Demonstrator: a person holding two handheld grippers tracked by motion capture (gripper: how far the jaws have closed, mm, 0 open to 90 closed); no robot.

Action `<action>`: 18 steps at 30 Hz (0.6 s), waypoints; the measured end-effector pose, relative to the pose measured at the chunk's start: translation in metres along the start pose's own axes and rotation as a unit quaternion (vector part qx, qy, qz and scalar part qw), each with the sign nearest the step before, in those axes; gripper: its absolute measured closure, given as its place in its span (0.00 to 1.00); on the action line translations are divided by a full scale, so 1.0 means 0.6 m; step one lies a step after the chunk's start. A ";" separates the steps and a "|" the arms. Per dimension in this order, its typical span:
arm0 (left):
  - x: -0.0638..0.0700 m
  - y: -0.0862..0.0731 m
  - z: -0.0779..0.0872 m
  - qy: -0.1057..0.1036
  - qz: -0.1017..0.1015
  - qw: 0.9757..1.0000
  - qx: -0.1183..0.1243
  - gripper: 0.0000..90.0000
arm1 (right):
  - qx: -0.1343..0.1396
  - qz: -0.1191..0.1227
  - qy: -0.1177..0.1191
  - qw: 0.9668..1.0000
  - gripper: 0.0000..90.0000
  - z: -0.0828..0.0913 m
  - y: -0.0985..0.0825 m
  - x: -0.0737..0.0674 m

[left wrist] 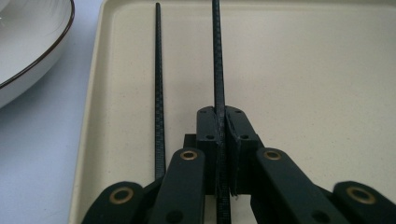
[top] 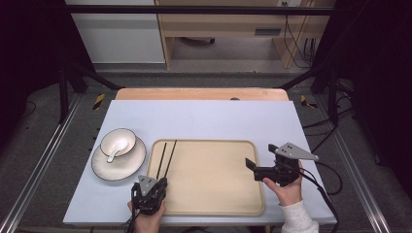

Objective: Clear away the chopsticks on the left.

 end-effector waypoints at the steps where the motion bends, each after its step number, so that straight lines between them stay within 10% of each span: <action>1: 0.000 0.000 -0.001 0.002 0.000 1.000 -0.005 0.94 | -0.001 -0.001 0.001 1.000 0.03 -0.001 0.000 -0.001; 18: 0.005 0.000 -0.002 0.005 -0.010 1.000 -0.008 0.92 | -0.002 -0.002 0.001 1.000 0.03 -0.002 -0.001 -0.001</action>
Point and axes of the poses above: each handheld gripper's, and its own axes: z roughly backward along the jaws, y roughly out of its top, x roughly to its right, the point moved 4 cm from there along -z, roughly forward along the jaws, and after that the axes turned 12 degrees about z, right-handed, at the moved point
